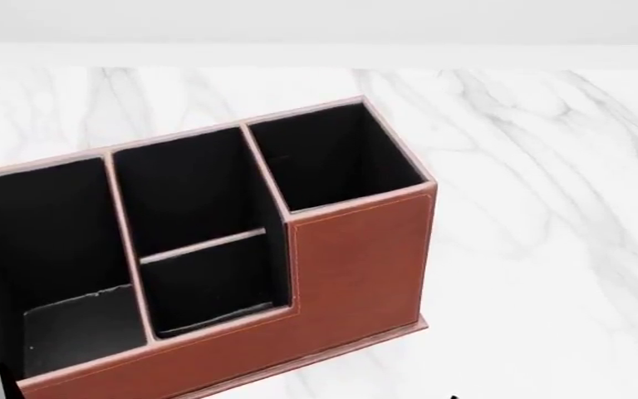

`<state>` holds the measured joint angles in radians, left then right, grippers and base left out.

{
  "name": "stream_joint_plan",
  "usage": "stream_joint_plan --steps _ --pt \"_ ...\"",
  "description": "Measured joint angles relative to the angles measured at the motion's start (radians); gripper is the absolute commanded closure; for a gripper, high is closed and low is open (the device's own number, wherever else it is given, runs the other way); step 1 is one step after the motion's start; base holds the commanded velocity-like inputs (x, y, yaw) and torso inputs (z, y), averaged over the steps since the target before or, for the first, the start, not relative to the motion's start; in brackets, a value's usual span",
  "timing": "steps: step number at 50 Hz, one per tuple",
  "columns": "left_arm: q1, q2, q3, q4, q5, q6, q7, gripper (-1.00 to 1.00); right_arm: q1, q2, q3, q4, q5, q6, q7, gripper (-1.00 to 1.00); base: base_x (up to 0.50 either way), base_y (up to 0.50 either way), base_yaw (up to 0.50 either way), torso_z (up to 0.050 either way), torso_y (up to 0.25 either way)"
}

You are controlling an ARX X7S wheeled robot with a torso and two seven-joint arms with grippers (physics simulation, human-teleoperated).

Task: Pick up the book and place it in the back compartment of the caddy.

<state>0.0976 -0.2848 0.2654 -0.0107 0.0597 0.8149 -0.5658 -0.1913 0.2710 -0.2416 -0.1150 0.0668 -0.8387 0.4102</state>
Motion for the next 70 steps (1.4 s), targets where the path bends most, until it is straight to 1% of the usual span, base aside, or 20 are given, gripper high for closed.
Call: stream_joint_plan --steps 18,29,38,47,56,70 --pt "-0.006 -0.015 -0.001 0.011 -0.015 -0.024 -0.002 -1.0 -0.014 0.009 0.003 -0.018 -0.009 -0.024 0.007 -1.0 0.0 0.0 0.0 0.0 0.0" --pt "-0.038 -0.088 0.007 0.076 -0.102 -0.161 0.057 -1.0 -0.018 0.014 0.003 -0.023 -0.011 -0.033 0.01 -1.0 0.0 0.0 0.0 0.0 0.0" --pt "-0.094 -0.172 0.044 0.112 -0.201 -0.306 0.16 -1.0 -0.018 0.018 0.003 -0.024 -0.008 -0.036 0.013 -1.0 0.0 0.0 0.0 0.0 0.0" --pt "-0.162 -0.241 0.107 0.119 -0.296 -0.441 0.297 -1.0 -0.016 0.021 0.002 -0.021 -0.006 -0.038 0.015 -1.0 0.0 0.0 0.0 0.0 0.0" --pt "-0.229 -0.265 0.157 0.066 -0.37 -0.514 0.417 -1.0 -0.014 0.024 0.001 -0.019 -0.003 -0.039 0.017 -1.0 0.0 0.0 0.0 0.0 0.0" --pt "-0.344 -0.27 0.225 -0.046 -0.479 -0.621 0.603 -1.0 -0.012 0.028 -0.001 -0.018 -0.002 -0.041 0.02 -1.0 0.0 0.0 0.0 0.0 0.0"
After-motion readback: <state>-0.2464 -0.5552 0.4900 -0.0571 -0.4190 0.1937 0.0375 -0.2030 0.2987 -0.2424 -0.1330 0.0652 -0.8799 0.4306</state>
